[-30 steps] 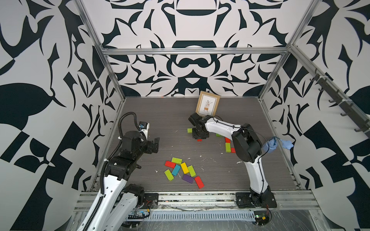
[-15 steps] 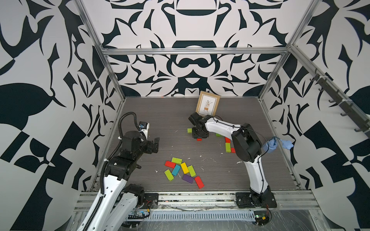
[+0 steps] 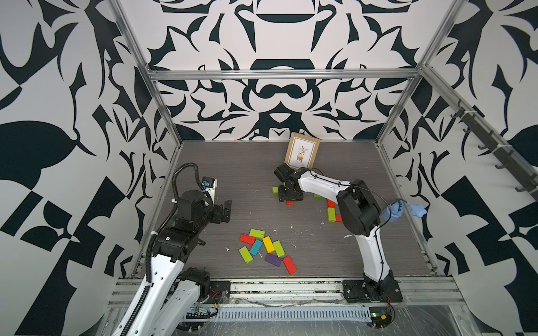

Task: Assemble the letter t with building blocks
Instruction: Assemble the building block at the center of the board.

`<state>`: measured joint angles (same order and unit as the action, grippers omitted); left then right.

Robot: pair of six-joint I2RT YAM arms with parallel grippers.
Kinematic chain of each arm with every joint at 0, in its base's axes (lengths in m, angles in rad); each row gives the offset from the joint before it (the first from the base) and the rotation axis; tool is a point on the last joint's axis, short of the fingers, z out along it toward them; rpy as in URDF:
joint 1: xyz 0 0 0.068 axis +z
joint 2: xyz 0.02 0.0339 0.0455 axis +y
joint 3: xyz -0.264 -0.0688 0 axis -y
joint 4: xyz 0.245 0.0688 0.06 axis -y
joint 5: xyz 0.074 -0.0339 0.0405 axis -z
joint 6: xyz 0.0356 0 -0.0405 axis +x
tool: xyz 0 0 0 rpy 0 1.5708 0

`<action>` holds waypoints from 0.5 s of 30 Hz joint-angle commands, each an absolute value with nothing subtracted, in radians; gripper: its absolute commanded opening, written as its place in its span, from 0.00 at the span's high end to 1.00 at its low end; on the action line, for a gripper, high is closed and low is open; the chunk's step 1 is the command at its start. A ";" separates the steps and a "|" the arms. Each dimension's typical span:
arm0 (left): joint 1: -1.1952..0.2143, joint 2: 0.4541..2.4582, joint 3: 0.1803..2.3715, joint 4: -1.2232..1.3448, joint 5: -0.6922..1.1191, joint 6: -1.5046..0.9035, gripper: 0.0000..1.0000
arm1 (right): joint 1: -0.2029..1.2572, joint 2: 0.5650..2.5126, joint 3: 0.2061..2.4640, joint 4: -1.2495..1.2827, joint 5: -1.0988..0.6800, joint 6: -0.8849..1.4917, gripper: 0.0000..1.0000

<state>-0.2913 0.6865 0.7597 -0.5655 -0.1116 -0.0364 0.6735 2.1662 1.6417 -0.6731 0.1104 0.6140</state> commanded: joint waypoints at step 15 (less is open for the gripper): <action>-0.291 0.681 0.751 -0.584 -0.112 -0.050 0.00 | 0.730 1.831 1.524 -0.716 0.071 0.450 0.23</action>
